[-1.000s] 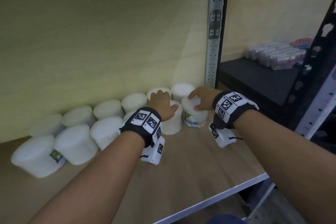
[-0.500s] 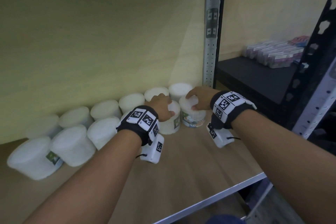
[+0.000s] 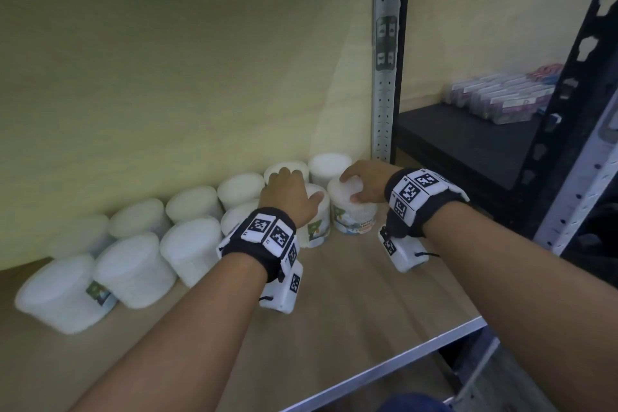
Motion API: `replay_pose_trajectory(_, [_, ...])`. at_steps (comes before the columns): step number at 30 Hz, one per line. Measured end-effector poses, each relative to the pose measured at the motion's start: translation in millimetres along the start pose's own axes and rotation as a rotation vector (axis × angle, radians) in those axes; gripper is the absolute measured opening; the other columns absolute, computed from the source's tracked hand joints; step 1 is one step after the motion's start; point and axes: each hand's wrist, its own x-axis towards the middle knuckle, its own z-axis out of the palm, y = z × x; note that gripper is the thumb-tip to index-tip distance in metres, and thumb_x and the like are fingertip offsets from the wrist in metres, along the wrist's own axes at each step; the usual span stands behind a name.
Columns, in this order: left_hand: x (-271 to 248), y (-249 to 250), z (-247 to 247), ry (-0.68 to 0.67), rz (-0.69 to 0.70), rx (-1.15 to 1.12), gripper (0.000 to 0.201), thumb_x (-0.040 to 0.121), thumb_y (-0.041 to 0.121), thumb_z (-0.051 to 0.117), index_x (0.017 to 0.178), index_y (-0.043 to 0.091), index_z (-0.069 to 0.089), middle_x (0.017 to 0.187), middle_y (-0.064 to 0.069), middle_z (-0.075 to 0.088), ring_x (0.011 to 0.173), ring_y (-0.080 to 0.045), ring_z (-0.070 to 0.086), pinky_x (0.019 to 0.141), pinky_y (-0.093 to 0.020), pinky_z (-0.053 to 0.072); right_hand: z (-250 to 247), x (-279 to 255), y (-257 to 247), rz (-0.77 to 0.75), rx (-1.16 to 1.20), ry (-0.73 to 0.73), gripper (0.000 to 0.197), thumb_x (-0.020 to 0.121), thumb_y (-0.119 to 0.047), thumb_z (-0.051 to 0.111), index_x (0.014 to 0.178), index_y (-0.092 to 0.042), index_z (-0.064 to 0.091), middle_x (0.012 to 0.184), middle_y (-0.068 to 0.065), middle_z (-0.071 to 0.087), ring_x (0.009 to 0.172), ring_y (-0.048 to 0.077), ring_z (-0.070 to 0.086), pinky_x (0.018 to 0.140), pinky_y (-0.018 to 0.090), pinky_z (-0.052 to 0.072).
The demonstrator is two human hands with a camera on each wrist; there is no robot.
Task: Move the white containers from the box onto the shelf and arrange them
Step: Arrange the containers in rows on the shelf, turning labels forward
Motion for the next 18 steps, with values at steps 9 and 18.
replay_pose_trajectory(9, [3.2,-1.4,3.5,-0.138,0.002,0.072,0.053,0.093,0.043,0.050,0.135,0.011,0.046,0.137,-0.011,0.043,0.127,-0.029,0.041,0.101,-0.041,0.040,0.1,0.5,0.6,0.002,0.005,-0.007,0.054,0.090,-0.025,0.063,0.140,-0.020,0.045,0.148,0.005,0.039,0.134,0.025,0.042,0.111,0.034,0.035])
replay_pose_trajectory(18, [7.4,-4.2,-11.0,-0.358,0.102,-0.024,0.060,0.088,0.001,0.047,0.144,0.021,0.036,0.149,-0.005,0.036,0.135,-0.025,0.039,0.110,-0.040,0.038,0.3,-0.4,-0.6,-0.004,0.004,0.007,0.053,0.090,-0.025,0.063,0.140,-0.020,0.047,0.148,0.004,0.039,0.135,0.025,0.041,0.111,0.033,0.034])
